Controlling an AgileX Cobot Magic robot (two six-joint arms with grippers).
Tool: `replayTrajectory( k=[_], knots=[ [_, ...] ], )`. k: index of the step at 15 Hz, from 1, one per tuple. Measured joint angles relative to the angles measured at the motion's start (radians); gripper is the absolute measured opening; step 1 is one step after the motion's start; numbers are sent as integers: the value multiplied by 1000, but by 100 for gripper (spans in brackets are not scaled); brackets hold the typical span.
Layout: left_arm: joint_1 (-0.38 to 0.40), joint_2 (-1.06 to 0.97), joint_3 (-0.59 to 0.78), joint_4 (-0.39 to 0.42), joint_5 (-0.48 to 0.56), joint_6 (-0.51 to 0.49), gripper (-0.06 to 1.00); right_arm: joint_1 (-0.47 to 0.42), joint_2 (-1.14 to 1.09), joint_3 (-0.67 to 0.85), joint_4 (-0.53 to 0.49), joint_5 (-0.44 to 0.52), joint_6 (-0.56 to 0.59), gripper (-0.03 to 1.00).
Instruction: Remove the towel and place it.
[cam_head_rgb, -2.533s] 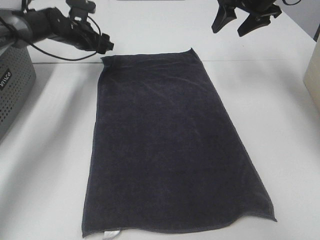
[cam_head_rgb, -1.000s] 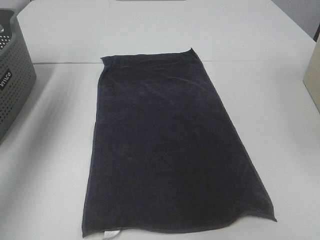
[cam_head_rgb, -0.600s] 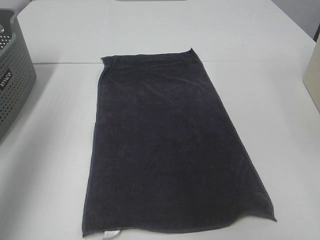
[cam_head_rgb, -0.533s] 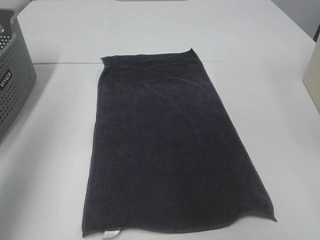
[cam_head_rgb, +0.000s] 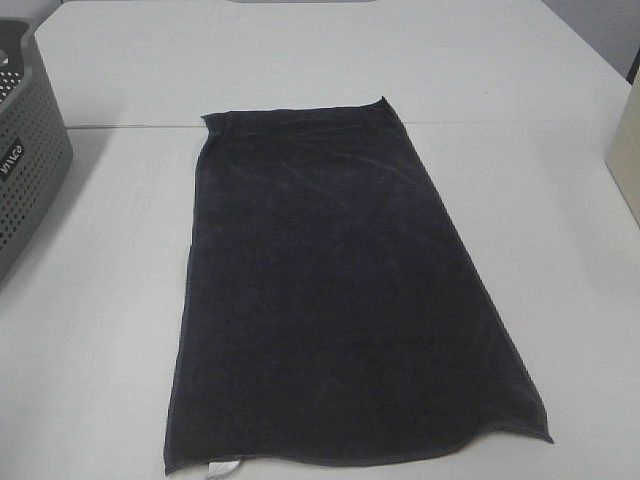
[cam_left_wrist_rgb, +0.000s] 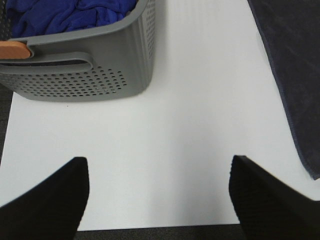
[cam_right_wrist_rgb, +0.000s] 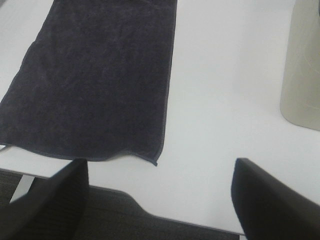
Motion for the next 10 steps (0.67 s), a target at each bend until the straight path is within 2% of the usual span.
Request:
replayTrajectory(
  k=[4,7,8,9,10],
  knots=[
    [0,-183,94,0,-31,8,73,0,-144,105,0,1,-47,77],
    [0,-329,143,-19,-36,11,73,0,-147,181,1,1,-70,77],
    [0,-379,151,-37,-29,9,73,0,-147,195,4,-5,-71,77],
    [0,-435,157,-83,-20,8,73,0,-147,218,13,-67,-71,77],
    [0,-441,157,-113,-21,11,73,0,-147,232,19,-90,-71,77]
  ],
)
